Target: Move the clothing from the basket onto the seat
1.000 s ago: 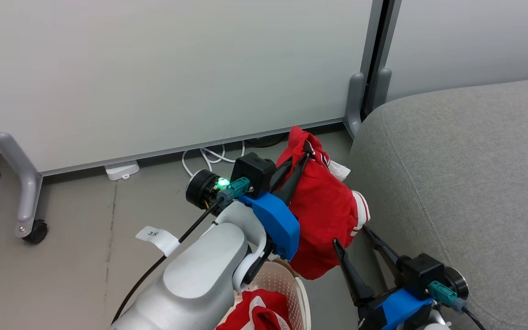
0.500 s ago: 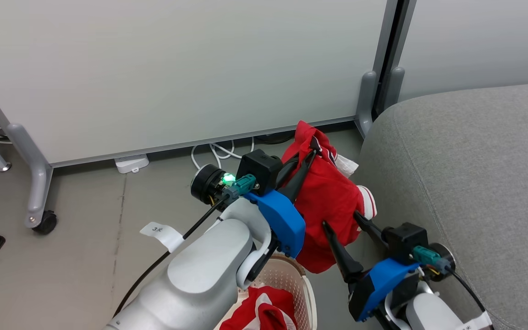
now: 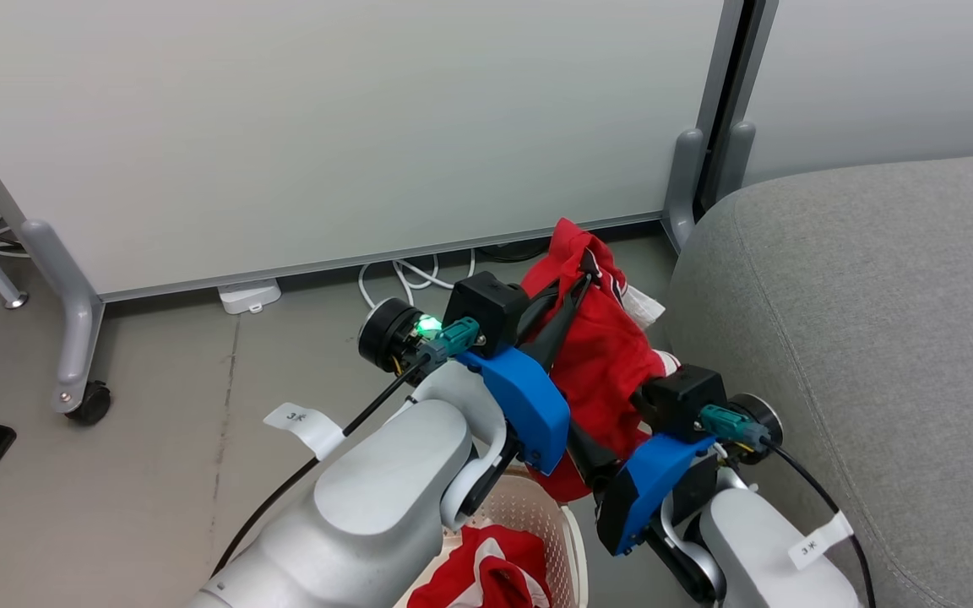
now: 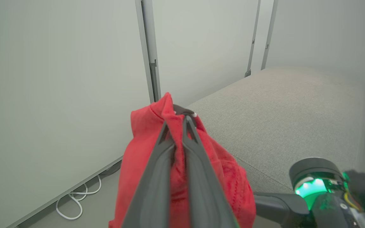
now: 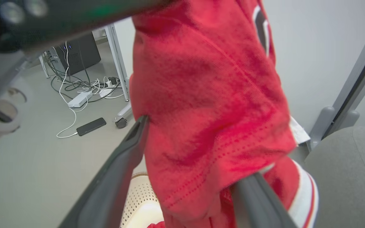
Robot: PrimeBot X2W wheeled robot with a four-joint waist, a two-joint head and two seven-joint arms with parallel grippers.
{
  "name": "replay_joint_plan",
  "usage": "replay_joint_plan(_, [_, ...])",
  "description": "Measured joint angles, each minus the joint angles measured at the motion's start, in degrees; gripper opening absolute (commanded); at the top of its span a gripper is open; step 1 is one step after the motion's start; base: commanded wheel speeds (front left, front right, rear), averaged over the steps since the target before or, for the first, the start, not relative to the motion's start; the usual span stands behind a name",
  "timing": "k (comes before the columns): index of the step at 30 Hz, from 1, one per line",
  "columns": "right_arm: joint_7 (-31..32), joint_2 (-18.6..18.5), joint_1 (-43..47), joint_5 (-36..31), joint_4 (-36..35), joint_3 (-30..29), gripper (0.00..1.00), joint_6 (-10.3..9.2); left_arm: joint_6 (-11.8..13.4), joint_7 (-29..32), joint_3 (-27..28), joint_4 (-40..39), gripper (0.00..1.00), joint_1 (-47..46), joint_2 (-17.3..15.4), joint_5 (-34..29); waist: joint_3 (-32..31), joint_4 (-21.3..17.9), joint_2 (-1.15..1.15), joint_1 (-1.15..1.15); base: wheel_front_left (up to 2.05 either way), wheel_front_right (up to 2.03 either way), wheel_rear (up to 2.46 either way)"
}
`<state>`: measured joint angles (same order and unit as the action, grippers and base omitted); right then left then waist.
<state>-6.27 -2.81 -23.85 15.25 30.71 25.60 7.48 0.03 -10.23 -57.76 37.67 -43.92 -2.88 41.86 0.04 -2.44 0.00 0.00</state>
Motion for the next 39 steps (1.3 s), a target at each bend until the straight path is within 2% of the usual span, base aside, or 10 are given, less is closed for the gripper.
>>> replay_joint_plan(2, [0.04,-0.01,-1.20,-0.36,1.29,0.62,1.00,0.00,0.01,-0.07,-0.25,0.14,0.00,-0.03,0.00,0.20,-0.06,0.05,0.00,0.00,0.00,0.00,0.00])
replay_joint_plan(3, [0.13,0.00,-1.69,-0.79,1.96,0.80,0.82,0.00,0.01,-0.24,-0.37,0.22,0.00,-0.11,0.01,0.42,-0.08,0.08,0.00,0.00,0.00,0.00,0.00])
replay_joint_plan(4, [0.15,0.00,-2.04,-1.35,2.64,0.86,0.41,0.00,0.02,-0.32,-0.45,0.32,0.00,-0.25,0.00,0.51,-0.10,0.11,0.00,0.00,0.00,0.00,0.00])
replay_joint_plan(5, [0.21,0.00,-2.36,-1.94,3.33,0.83,0.18,0.00,0.02,-0.40,-0.55,0.42,0.00,-0.41,-0.01,0.54,-0.10,0.15,0.00,0.00,0.00,0.00,0.00])
replay_joint_plan(6, [0.14,0.00,-2.60,-2.59,3.94,0.71,0.00,0.00,0.02,-0.43,-0.67,0.47,0.00,-0.54,0.00,0.73,-0.11,0.20,0.00,0.00,0.00,0.00,0.00])
replay_joint_plan(16, [-1.15,-0.01,-3.59,-5.48,6.72,-0.55,0.00,0.00,0.32,-0.87,-1.68,1.33,0.00,-0.97,0.00,1.90,-0.26,0.10,0.00,0.00,0.00,0.00,0.00])
replay_joint_plan(38, [-2.36,0.00,-3.54,-5.54,7.08,-0.24,0.00,0.00,0.97,-1.74,-3.19,3.35,0.00,-1.55,0.00,3.48,-0.53,-0.84,0.00,0.00,0.00,0.00,0.00])
replay_joint_plan(39, [-2.36,0.00,-3.53,-5.54,7.10,-0.25,0.00,0.00,0.97,-1.72,-3.30,3.45,0.14,-1.57,0.01,3.58,-0.55,-0.87,0.00,0.00,0.00,0.00,0.00])
